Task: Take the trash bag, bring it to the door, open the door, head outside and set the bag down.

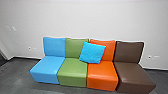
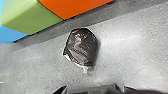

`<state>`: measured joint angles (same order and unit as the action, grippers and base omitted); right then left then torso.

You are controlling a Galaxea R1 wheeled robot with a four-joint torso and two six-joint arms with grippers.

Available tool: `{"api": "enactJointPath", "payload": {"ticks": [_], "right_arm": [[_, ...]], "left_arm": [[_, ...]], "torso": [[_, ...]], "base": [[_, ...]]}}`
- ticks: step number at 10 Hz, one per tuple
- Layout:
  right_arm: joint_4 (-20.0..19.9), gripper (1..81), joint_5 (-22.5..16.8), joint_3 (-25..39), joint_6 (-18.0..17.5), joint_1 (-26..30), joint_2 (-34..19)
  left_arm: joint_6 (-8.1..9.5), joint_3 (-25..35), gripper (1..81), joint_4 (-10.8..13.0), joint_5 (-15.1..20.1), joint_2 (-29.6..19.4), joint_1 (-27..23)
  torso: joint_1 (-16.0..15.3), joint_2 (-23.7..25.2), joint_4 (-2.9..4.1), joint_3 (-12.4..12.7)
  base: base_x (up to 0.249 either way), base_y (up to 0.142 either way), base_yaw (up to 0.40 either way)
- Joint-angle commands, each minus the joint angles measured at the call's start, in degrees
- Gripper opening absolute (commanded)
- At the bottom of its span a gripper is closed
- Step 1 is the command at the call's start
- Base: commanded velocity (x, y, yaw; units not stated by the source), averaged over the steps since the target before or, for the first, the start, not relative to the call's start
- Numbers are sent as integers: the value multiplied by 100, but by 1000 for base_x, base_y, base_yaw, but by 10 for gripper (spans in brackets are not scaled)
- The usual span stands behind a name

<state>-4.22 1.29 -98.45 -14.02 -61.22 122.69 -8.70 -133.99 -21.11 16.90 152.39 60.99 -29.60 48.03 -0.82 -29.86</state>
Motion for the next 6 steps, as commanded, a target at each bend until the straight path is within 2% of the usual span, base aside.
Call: {"api": "enactJointPath", "payload": {"ticks": [1,3,4,6], "right_arm": [[-114,811,-507,117,-13,589,-277],[-114,811,-551,73,-4,545,-198],[-106,811,-551,108,-4,527,-198],[-106,811,-551,187,-4,501,-207]], "left_arm": [[18,-75,811,-139,524,-42,-688],[62,-329,811,-130,753,212,-969],[71,-575,811,-130,850,388,-1119],[62,-1076,811,-139,1140,722,-1392]], "torso": [[-369,573,0,-447],[-653,1015,0,-727],[-793,1231,0,-481],[-1022,1599,0,-588]], "base": [[0,0,0],[0,0,0],[0,0,0],[0,0,0]]}}
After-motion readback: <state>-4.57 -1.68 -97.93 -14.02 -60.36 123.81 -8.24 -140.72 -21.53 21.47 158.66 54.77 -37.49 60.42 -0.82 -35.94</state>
